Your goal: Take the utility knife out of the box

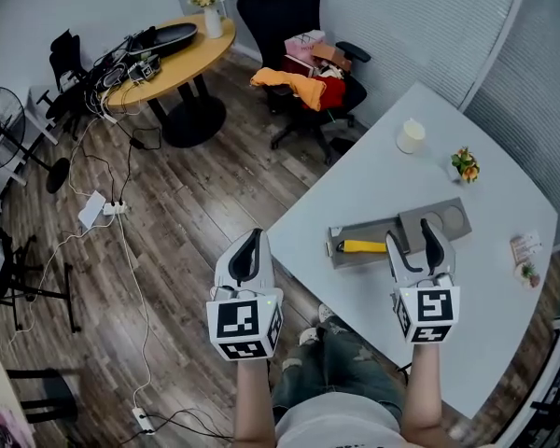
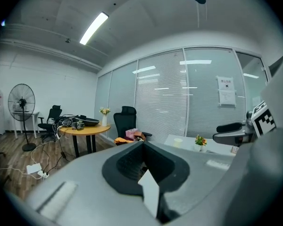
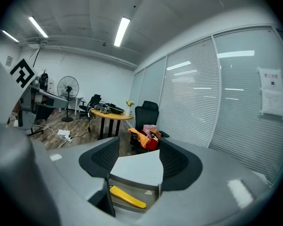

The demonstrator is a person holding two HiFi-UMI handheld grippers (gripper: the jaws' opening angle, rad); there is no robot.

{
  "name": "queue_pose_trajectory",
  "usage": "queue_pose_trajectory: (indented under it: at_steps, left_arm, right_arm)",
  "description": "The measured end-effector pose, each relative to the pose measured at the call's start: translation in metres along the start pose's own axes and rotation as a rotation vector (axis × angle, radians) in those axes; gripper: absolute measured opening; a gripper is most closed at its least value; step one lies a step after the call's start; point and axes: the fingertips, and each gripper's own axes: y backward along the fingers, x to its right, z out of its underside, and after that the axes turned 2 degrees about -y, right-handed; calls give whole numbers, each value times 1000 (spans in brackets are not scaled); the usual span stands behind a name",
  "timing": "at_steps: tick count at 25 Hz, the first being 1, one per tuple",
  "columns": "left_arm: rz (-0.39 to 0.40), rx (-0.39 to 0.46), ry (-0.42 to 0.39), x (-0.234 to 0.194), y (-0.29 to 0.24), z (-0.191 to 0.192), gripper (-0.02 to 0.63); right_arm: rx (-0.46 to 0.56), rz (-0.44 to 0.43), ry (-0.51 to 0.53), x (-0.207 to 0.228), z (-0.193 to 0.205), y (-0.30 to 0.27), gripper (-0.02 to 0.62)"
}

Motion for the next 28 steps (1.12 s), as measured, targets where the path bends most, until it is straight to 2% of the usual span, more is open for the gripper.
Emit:
queue_pose_trajectory:
  at_steps: [12, 20, 28]
  left_arm:
    - [-14, -81, -4, 5, -47, 18, 0]
    - [-6, -158, 3, 13, -69, 46, 0]
    - [18, -225, 6, 20, -83, 72, 0]
  right_arm:
    - [-145, -112, 38, 6, 39, -57, 296]
    - [-240, -203, 74, -1, 75, -76, 291]
    - [-315, -259, 105, -10, 104, -88, 275]
